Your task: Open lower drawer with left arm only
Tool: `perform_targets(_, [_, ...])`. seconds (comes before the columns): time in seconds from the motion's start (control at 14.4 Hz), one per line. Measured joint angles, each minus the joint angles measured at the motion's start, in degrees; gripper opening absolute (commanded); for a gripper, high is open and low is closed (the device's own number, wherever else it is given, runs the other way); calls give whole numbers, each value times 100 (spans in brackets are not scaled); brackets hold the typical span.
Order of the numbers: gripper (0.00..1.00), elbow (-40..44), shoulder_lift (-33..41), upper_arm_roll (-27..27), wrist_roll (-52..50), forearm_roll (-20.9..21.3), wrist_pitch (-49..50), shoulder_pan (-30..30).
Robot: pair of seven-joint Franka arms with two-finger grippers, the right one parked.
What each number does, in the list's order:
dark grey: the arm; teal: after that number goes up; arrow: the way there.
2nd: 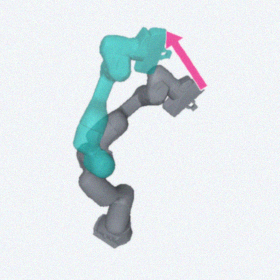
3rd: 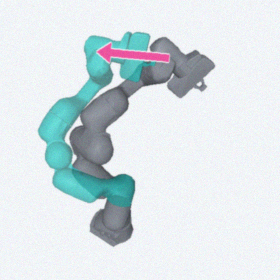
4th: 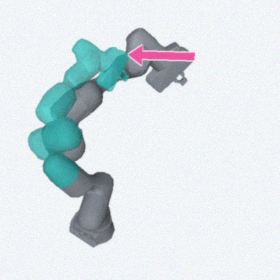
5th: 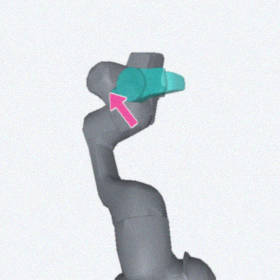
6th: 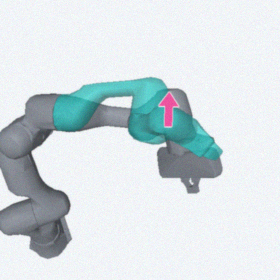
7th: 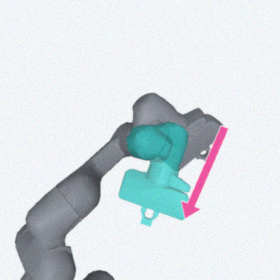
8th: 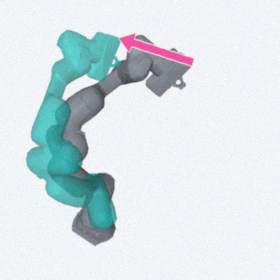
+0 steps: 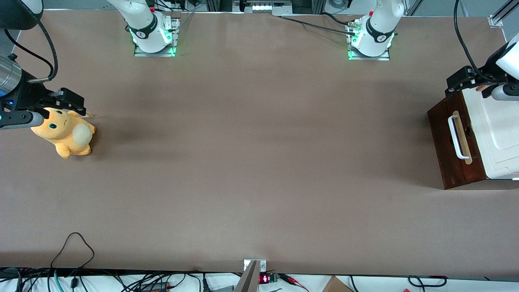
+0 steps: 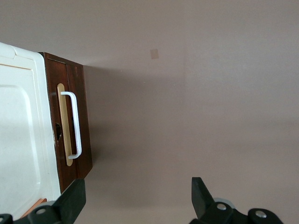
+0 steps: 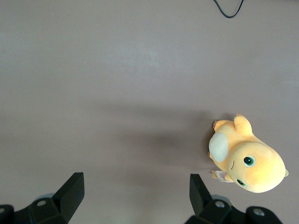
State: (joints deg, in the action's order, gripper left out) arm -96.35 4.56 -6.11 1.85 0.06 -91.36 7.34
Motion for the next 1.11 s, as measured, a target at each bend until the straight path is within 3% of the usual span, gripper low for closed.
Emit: perform_targets(1.11, [100, -7, 15, 4, 2, -1, 175, -1])
